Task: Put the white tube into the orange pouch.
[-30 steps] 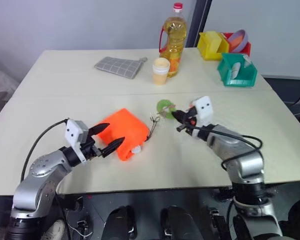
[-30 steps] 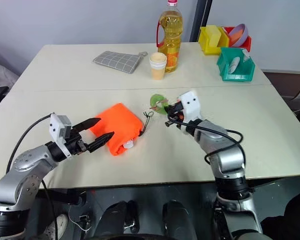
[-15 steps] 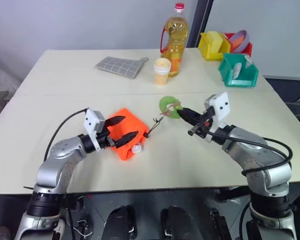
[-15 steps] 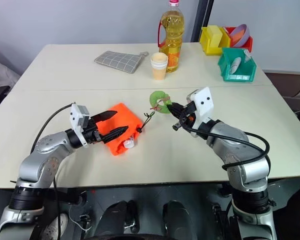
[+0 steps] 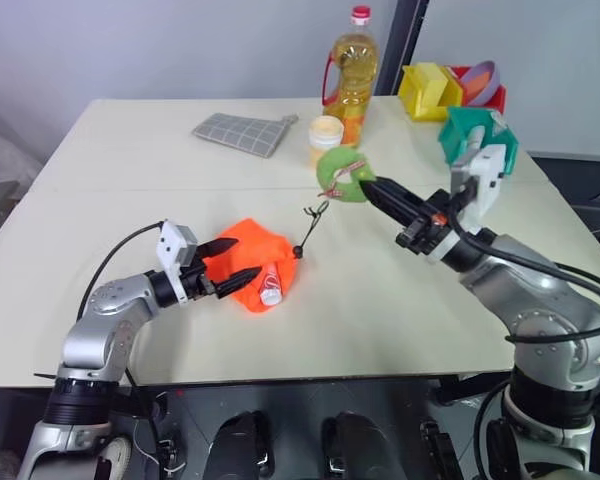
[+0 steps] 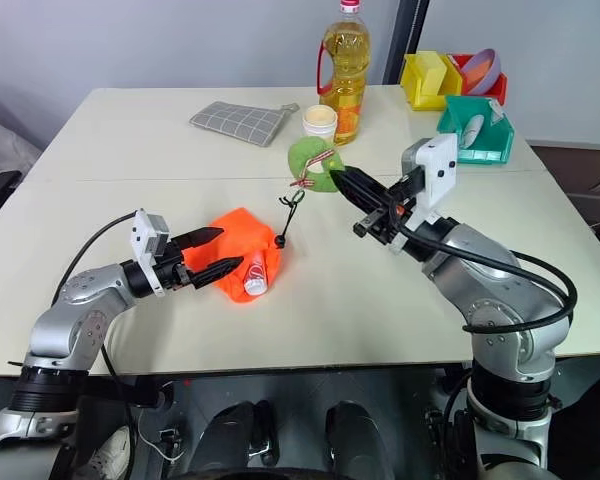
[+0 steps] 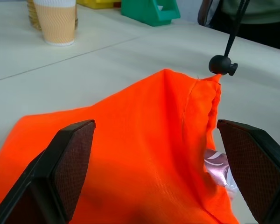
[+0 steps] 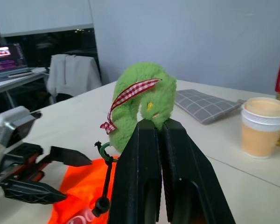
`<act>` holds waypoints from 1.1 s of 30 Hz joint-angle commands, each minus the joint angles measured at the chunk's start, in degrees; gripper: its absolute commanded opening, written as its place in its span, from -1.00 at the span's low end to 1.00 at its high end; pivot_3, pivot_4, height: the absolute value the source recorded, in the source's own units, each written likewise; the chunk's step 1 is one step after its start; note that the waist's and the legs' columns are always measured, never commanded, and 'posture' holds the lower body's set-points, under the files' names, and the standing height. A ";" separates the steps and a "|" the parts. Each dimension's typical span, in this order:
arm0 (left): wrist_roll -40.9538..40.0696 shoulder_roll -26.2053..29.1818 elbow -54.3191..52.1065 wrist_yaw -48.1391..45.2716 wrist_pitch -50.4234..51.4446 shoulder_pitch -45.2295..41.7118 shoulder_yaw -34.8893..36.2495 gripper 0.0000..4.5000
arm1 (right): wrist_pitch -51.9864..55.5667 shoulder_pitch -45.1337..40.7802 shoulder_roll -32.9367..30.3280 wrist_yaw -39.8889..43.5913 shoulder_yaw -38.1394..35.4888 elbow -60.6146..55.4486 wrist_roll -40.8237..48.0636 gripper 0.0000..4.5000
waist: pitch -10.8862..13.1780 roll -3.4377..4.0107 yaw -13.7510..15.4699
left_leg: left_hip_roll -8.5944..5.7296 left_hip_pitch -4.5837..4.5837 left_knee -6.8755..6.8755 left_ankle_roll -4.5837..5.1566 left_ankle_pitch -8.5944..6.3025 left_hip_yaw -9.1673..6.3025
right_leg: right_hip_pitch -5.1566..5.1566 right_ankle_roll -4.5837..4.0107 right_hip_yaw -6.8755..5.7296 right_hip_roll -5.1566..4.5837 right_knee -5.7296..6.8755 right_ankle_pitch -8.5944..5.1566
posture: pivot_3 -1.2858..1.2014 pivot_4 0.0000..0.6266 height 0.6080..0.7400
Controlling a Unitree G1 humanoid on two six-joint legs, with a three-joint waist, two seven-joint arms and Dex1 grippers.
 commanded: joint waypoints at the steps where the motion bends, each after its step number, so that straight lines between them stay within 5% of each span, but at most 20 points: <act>1: 0.05 -0.56 -1.98 -0.81 -1.52 -1.28 -0.30 1.00 | -1.02 -0.83 -0.99 -0.49 -0.11 -2.18 1.80 -0.97 | 0.00 0.00 -0.01 | 0.00 0.00 0.00 0.00 0.00 0.00 | 0.00 0.00 0.00 0.00 0.00 0.00 | 0.03 -0.52 1.00; 11: 0.80 -2.99 -7.22 -2.19 -1.90 -3.39 -5.62 1.00 | -1.94 0.15 -1.27 -1.53 3.64 -1.37 0.29 -0.97 | 0.00 0.00 -0.10 | 0.00 0.01 0.01 0.01 0.00 0.00 | 0.01 0.01 0.00 0.01 0.01 0.01 | 0.03 -0.52 1.00; 24: 4.93 -6.65 16.68 -16.81 -4.29 -20.64 -12.36 1.00 | -4.70 0.05 -0.49 -2.19 6.97 0.33 -2.56 -0.97 | 0.00 -0.01 0.06 | 0.00 0.00 0.11 0.02 0.01 -0.01 | 0.05 0.05 -0.02 0.10 0.01 0.01 | 0.03 -0.52 1.00; 33: 8.31 -8.72 24.00 -20.74 -7.50 -24.46 -13.44 1.00 | -5.50 1.02 -0.47 -3.33 7.42 -0.52 -2.69 -0.97 | 0.01 -0.02 -0.02 | 0.00 -0.01 0.11 0.03 0.01 -0.01 | 0.04 0.06 -0.01 0.10 0.01 0.01 | 0.03 -0.52 1.00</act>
